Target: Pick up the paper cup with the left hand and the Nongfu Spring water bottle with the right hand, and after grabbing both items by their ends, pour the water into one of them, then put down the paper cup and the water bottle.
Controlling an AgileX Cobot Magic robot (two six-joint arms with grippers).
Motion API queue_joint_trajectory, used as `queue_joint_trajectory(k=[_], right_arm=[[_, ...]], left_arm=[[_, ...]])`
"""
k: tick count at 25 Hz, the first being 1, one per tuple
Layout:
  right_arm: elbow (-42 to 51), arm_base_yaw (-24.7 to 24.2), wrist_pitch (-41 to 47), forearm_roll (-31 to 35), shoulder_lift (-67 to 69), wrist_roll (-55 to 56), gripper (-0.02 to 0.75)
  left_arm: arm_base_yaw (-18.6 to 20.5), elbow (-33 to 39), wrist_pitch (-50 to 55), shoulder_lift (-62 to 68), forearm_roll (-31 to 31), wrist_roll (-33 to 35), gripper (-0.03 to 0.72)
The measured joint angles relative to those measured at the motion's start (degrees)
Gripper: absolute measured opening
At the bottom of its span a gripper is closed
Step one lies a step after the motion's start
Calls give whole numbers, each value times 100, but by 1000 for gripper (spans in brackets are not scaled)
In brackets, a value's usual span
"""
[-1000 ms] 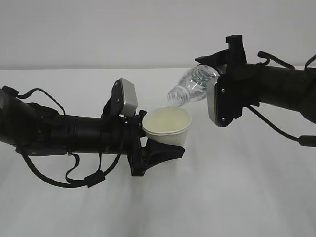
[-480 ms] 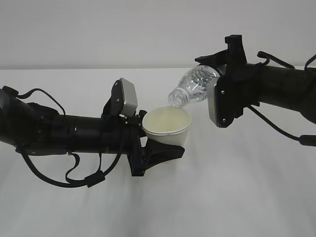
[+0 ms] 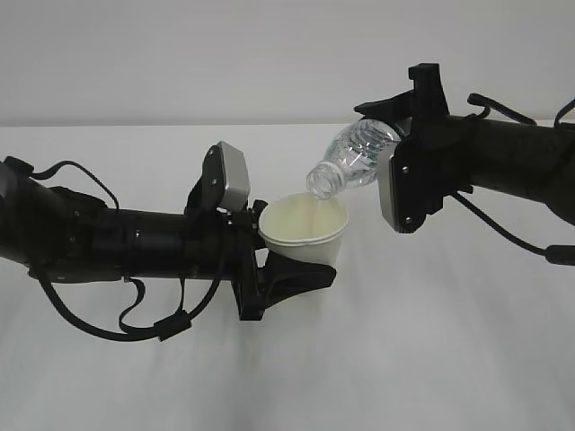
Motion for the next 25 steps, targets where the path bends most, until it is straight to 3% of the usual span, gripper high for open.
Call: queue_joint_trajectory(k=[25], right_arm=[[0, 0, 0, 2, 0, -131, 466]], left_arm=[[-98, 0, -114, 0, 96, 12, 471]])
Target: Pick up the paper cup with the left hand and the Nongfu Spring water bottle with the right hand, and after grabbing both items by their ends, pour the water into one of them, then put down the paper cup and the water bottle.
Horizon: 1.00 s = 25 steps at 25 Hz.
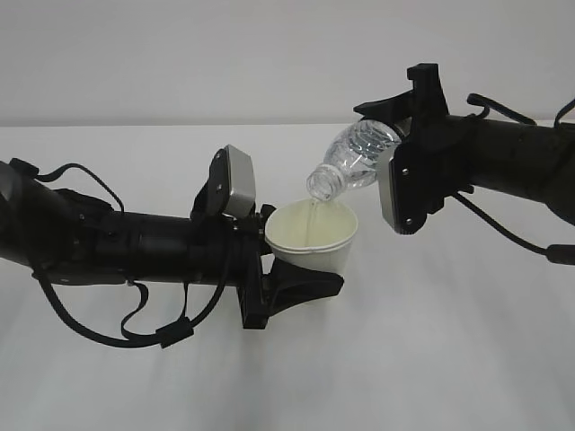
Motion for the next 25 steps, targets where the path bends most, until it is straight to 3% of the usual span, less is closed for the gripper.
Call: queue_joint_trajectory(k=[25], right_arm=[[0, 0, 0, 10, 0, -127, 466]], left_arm=[[0, 0, 35, 0, 0, 0, 471]])
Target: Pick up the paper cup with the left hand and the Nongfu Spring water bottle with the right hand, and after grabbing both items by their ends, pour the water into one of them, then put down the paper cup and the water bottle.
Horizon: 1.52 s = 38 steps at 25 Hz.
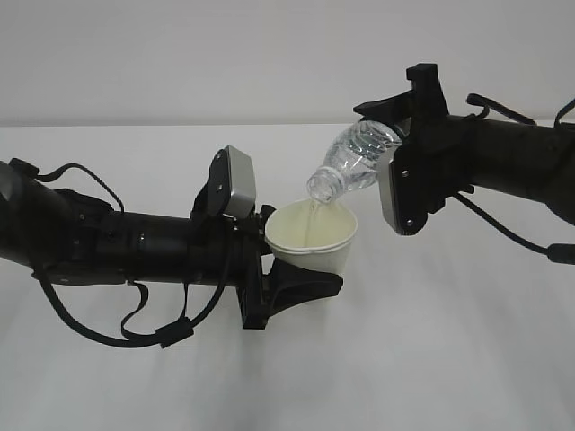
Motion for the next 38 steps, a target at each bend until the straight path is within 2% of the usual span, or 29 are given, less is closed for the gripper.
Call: queue_joint_trajectory(k=[38], right_arm=[[0, 0, -53, 12, 0, -32, 466]], left_arm=[[0, 0, 113, 0, -56, 0, 471]])
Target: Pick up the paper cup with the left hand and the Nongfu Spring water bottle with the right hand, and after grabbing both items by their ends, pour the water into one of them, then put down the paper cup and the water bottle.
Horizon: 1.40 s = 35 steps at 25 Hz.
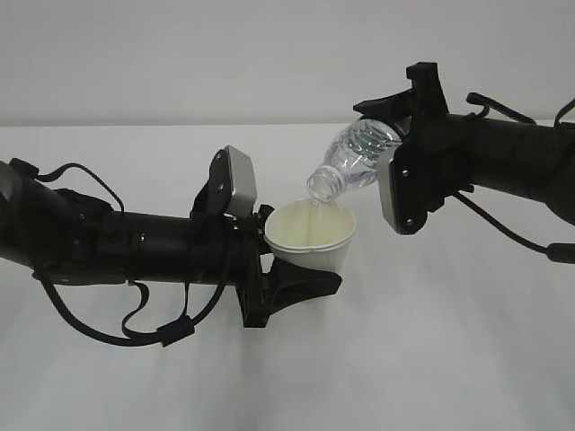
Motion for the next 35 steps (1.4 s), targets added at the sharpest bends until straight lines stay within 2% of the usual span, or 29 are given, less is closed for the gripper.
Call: queue_joint_trajectory(k=[35], right_arm=[[0, 0, -18, 0, 0, -115, 466]], left_arm=[[0, 0, 20, 0, 0, 0, 470]])
